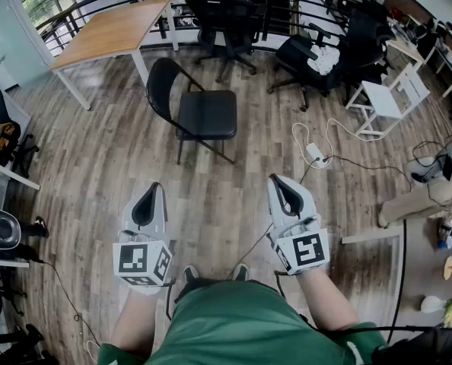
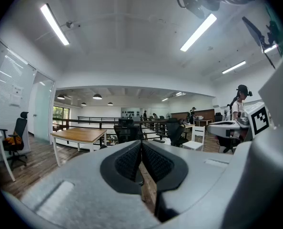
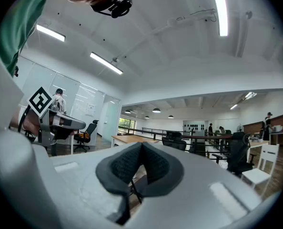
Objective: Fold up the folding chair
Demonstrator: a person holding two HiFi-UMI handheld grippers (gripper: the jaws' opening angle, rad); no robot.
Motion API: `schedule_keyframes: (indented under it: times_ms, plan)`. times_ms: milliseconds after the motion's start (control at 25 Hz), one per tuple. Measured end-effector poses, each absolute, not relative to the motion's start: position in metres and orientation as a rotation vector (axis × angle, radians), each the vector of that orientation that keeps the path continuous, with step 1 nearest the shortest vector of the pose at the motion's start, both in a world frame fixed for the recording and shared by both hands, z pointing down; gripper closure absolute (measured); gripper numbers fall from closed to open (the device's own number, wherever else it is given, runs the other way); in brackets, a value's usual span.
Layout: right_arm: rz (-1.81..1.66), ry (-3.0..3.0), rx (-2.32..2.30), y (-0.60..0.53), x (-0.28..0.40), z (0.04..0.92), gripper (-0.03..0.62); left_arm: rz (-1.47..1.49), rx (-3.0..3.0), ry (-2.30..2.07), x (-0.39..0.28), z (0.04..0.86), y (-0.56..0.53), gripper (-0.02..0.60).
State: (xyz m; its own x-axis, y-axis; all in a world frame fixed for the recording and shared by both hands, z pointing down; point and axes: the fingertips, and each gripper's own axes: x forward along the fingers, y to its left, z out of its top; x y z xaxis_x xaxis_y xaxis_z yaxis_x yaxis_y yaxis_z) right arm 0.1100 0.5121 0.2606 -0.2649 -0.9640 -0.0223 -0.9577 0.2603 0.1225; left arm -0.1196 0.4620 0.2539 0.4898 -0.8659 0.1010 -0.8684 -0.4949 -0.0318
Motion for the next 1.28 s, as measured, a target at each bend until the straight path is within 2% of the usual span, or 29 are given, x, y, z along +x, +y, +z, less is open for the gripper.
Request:
schedule_keyframes:
  times_ms: [240, 520, 840, 1280]
  plan:
    - [-0.124, -2.474, 1.831, 0.508, 0.129, 0.269, 0.597, 0.167, 2.657, -1.591, -0.101, 0.259, 0.467, 0.571]
    - [-0.048, -2.511, 1.848, 0.481, 0.130, 0.282, 0.597, 0.181, 2.607, -1.632, -0.116, 0.274, 0.449, 0.569]
    - [-0.044, -2.428, 1.889, 0.403, 0.117, 0.295, 0.597, 0.120, 2.611, -1.622, -0.142, 0.287, 0.353, 0.569]
    - [0.050, -2.353, 1.953, 0.277, 0.064, 0.304, 0.597, 0.136, 2.649, -1.521, -0.188, 0.294, 0.210, 0.569]
